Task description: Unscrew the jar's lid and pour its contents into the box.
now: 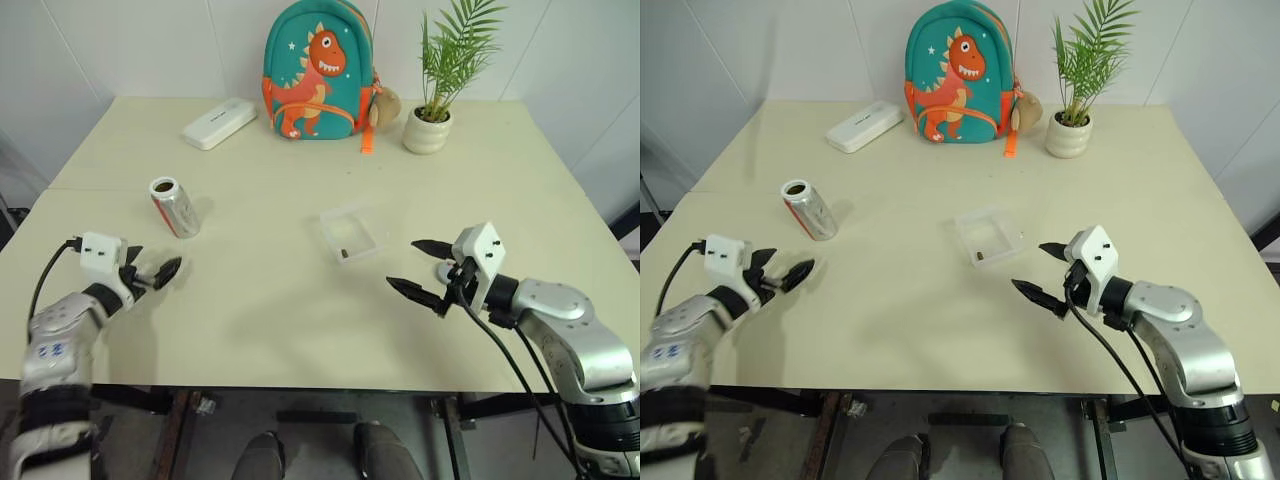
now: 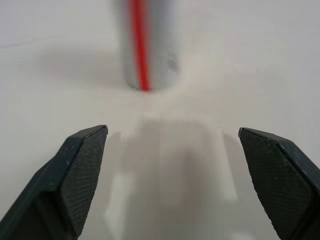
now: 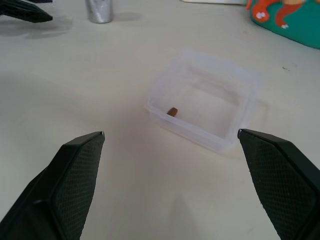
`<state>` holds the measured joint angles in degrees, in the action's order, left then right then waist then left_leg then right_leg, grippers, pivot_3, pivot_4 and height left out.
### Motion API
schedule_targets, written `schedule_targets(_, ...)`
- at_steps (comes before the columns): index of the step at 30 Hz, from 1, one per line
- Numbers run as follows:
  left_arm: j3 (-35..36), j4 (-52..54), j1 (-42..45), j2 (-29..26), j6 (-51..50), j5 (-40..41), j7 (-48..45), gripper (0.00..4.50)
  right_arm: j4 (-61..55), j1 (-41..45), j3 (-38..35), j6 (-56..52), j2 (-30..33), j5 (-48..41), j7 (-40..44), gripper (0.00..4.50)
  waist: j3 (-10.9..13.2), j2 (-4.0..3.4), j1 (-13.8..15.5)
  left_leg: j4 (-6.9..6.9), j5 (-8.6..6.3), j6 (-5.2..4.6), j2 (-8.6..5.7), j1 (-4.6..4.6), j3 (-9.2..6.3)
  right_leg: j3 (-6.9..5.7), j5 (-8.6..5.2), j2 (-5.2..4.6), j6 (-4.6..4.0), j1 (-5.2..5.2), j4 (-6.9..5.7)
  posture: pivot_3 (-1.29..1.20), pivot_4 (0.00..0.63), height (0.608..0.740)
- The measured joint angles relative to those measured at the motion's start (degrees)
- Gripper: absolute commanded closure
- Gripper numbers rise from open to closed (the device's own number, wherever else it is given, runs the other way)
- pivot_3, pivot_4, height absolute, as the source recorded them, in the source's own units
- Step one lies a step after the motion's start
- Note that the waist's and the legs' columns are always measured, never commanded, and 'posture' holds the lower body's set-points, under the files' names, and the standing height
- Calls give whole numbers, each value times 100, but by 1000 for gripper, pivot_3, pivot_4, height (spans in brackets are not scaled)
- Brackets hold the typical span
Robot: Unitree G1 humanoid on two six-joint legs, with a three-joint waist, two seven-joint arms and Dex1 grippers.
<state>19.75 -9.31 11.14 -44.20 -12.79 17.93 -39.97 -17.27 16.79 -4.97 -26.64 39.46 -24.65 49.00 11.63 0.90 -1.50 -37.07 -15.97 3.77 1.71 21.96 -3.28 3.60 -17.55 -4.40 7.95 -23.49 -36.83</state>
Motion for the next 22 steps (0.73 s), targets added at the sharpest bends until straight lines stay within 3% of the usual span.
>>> schedule_targets(5,40,698,-39,-252,1101,312,-1245,38,186,9,-19,506,115,-63,571,0,1,-9,69,3,8,-11,4,-3,12,-3,12,-1,-65,24,67,0,150,740)
schedule_targets(11,-252,992,-176,-683,1094,707,-2626,38,209,81,-632,343,660,-840,1252,0,3,-8,-19,6,7,-21,8,10,19,0,39,-2,-33,20,91,0,150,740)
schedule_targets(16,-234,1077,-28,-793,931,915,-2861,38,-80,-116,-1030,-5,1262,-1273,1635,0,6,-14,-16,20,6,-25,16,9,17,-4,47,6,-15,9,87,0,150,740)
schedule_targets(22,-234,938,-94,-628,1166,759,-2713,38,-101,-111,-1031,-80,1314,-1354,1725,0,6,-13,-24,12,4,-27,16,10,30,3,51,5,-9,8,90,0,150,740)
